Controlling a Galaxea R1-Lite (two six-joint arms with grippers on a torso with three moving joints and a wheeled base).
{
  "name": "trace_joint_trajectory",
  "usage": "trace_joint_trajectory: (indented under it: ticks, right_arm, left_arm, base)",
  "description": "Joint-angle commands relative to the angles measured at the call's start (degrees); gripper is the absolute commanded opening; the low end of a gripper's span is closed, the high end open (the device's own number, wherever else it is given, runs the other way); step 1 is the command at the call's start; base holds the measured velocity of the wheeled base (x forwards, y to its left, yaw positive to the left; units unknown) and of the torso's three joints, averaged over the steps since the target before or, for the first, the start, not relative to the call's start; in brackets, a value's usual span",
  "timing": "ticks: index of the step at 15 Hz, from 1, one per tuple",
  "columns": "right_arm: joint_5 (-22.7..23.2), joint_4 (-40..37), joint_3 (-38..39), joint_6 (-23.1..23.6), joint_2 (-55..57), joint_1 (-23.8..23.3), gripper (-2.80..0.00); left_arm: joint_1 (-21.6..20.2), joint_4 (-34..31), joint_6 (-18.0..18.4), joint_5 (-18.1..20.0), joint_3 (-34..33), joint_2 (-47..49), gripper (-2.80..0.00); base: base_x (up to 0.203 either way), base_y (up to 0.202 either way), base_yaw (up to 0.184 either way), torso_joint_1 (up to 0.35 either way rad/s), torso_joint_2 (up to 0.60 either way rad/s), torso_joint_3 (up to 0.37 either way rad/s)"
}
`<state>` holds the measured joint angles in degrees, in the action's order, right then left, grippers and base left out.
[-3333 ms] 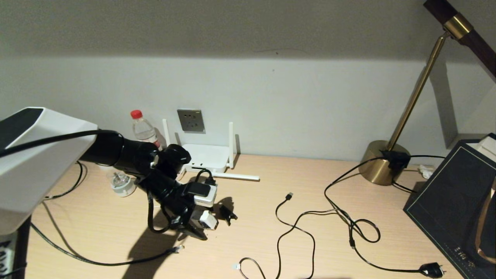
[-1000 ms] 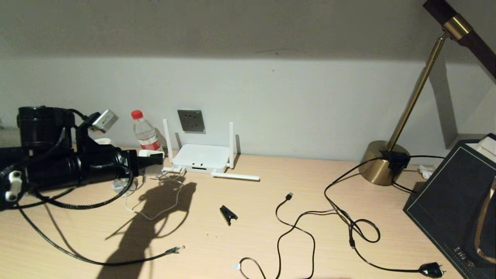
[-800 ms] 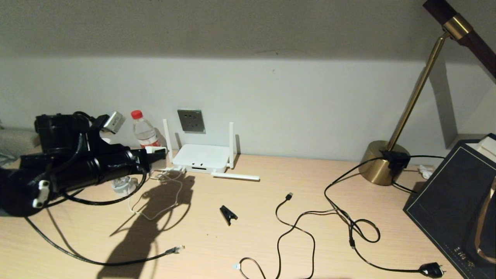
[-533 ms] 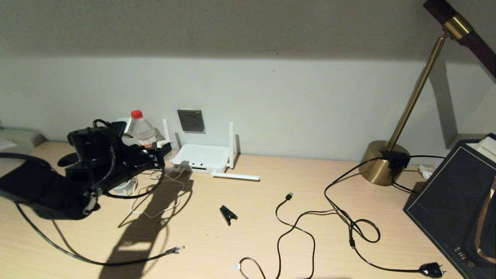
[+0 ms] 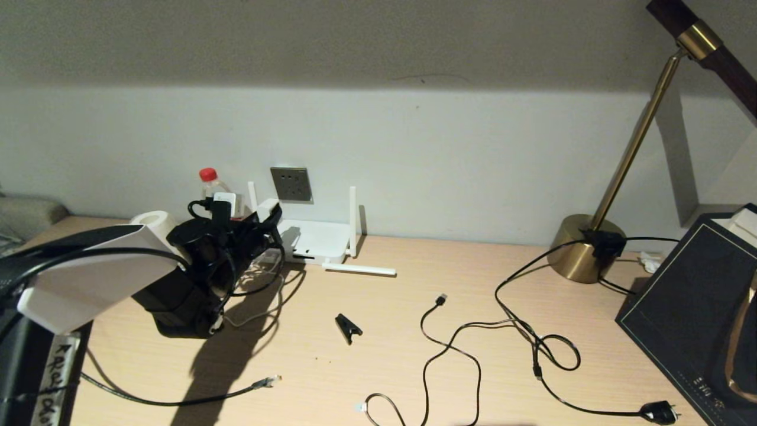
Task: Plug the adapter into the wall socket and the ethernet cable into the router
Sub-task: Align plug and socket
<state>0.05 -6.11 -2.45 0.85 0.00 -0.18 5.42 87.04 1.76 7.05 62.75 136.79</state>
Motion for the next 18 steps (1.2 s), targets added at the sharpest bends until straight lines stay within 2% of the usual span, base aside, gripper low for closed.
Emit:
trace_joint_trajectory:
  ticks: [1, 9, 18]
  right_arm:
    - [0.04, -0.04, -0.01, 0.03, 0.09, 0.01, -2.80]
    - [0.04, -0.04, -0.01, 0.03, 0.09, 0.01, -2.80]
    - [0.04, -0.04, -0.01, 0.03, 0.09, 0.01, -2.80]
  left_arm:
    - [0.38, 0.62, 0.00, 0.07, 1.71, 2.87, -2.80]
    - [0.23, 0.61, -0.17, -0.10, 7.80, 3.94, -2.80]
    - [0.20, -4.14, -0.44, -0.10, 15.26, 5.84, -2.80]
  base:
    - [0.000, 0.000, 0.000, 0.000, 0.00, 0.000]
    - [0.000, 0.000, 0.000, 0.000, 0.00, 0.000]
    - [0.000, 0.000, 0.000, 0.000, 0.00, 0.000]
